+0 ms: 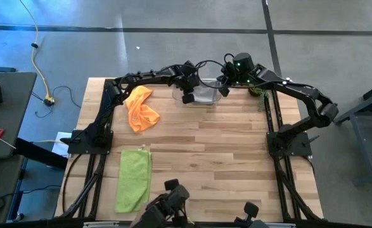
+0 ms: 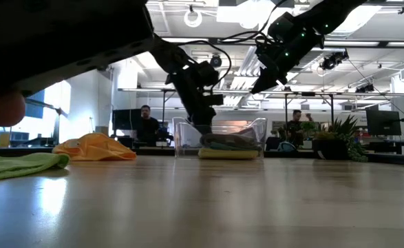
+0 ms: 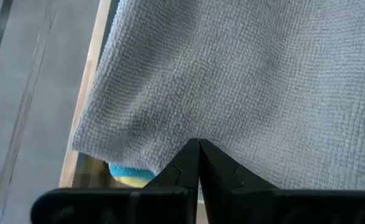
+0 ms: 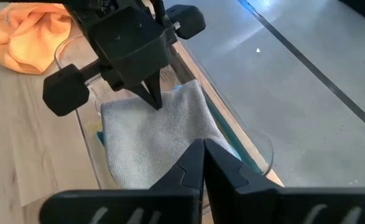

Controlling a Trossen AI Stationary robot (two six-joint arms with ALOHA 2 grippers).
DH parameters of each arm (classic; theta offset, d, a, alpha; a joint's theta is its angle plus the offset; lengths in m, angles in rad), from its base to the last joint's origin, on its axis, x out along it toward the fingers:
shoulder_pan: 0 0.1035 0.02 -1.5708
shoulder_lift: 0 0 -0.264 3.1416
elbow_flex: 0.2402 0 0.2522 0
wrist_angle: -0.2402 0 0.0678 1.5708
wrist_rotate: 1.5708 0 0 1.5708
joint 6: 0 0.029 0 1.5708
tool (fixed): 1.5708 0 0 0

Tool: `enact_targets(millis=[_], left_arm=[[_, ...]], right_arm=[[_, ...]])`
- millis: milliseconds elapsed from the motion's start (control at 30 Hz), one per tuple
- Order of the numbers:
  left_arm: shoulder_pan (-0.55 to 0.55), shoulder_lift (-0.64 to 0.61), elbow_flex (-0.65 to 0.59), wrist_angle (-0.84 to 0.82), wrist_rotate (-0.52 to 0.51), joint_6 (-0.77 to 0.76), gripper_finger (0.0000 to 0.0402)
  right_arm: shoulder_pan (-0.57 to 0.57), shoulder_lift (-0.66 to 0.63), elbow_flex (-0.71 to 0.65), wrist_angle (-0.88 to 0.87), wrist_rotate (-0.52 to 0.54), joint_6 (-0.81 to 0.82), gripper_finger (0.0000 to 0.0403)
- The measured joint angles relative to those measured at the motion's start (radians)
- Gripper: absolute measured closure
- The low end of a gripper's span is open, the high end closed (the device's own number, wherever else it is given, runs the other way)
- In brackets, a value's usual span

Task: Fold microfiber towels
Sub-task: Adjust the gray towel in the transparent bin, then fold the orange towel on the table

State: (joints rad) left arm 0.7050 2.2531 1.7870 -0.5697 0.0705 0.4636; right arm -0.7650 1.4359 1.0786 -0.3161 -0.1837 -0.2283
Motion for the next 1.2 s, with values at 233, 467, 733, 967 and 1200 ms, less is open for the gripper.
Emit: enact_targets(millis=[233, 467, 733, 967, 1200], left_arm=[[0.002, -0.028, -0.001, -0.012, 0.01, -0.011, 0.0401], [-0.018, -0.184, -0.114, 0.045, 0.03, -0.026, 0.0401], [-0.103, -0.539, -0.564, 0.296, 0.028, -0.089, 0.0401], [-0.254, -0.879, -0.888, 0.306, -0.113, -0.203, 0.0401], [-0.386, -1.125, -1.012, 0.105, -0.229, -0.472, 0.0401]], right_arm=[[0.0, -0.003, 0.0, -0.001, 0.002, -0.006, 0.0403], [-0.007, -0.076, -0.008, -0.021, 0.007, -0.053, 0.0403], [0.004, -0.211, -0.263, 0.25, -0.046, -0.002, 0.0403], [0.105, -0.266, -0.475, 0.552, -0.025, 0.088, 0.0403], [0.27, -0.267, -0.542, 0.667, 0.121, 0.097, 0.0403]])
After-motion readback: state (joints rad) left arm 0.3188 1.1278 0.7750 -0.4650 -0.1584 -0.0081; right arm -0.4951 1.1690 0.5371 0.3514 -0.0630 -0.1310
